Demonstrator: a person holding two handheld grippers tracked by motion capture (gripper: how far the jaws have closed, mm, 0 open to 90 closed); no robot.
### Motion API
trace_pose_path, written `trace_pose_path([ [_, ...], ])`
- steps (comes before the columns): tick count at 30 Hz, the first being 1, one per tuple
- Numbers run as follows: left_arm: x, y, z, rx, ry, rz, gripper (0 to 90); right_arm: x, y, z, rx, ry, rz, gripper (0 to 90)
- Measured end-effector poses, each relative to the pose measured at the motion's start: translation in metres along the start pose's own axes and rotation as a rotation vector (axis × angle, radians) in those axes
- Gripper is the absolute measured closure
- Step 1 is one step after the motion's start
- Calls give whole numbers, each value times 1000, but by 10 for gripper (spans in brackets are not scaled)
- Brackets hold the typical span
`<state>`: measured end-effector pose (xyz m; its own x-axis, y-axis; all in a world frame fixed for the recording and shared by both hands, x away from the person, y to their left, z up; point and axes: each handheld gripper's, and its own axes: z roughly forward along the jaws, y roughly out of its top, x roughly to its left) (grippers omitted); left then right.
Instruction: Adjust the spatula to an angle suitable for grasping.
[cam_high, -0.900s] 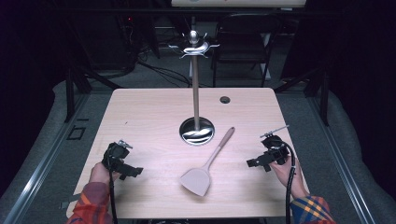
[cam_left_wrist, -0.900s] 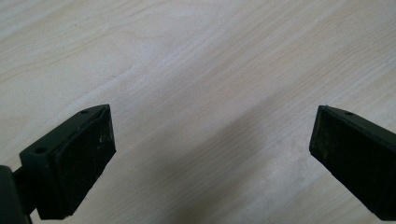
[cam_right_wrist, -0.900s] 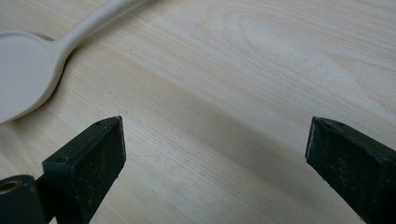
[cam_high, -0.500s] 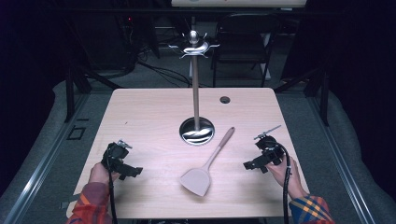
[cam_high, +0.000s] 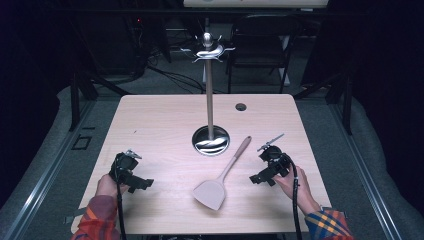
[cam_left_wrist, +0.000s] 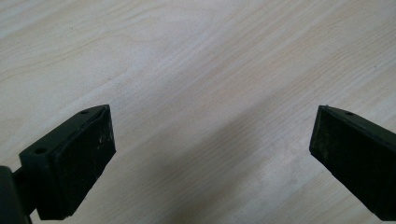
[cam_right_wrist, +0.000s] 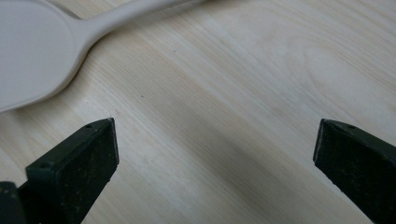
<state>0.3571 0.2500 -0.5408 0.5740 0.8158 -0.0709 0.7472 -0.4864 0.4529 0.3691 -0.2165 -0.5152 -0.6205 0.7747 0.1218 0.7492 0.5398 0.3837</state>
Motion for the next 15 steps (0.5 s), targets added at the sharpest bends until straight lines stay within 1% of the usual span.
trace_pose_path([
  [1,0,0,0,2,2,0,2,2,2,2,1,-9,-14,0],
  [2,0,0,0,3,4,-1,2,4,3,3,-7,-10,-14,0],
  [3,0,0,0,4,4,-2,2,5,6,3,4,-25,-31,0],
  [4,0,0,1,7,7,-2,2,7,7,5,-9,-8,-28,0],
  [5,-1,0,1,8,12,-5,2,8,9,5,-9,-13,-31,0],
  [6,-1,0,1,11,15,-7,3,10,10,6,-12,-10,-29,0],
  [7,-1,1,1,13,18,-10,3,11,12,6,-11,-5,-38,2],
  [8,-1,1,1,17,26,-11,7,12,13,7,-16,-4,-34,10],
  [9,-1,1,1,20,35,-15,19,13,14,7,-13,1,-42,11],
  [10,-1,1,2,20,40,-19,31,15,15,7,-24,3,-36,15],
  [12,-1,1,2,21,45,-24,40,17,17,8,-29,0,-45,26],
  [13,-1,1,1,19,48,-25,47,18,18,8,-28,12,-49,31],
  [14,-1,1,1,17,48,-25,49,20,20,9,-33,15,-53,40],
  [15,-1,1,1,16,51,-26,52,21,21,9,-32,5,-58,56],
])
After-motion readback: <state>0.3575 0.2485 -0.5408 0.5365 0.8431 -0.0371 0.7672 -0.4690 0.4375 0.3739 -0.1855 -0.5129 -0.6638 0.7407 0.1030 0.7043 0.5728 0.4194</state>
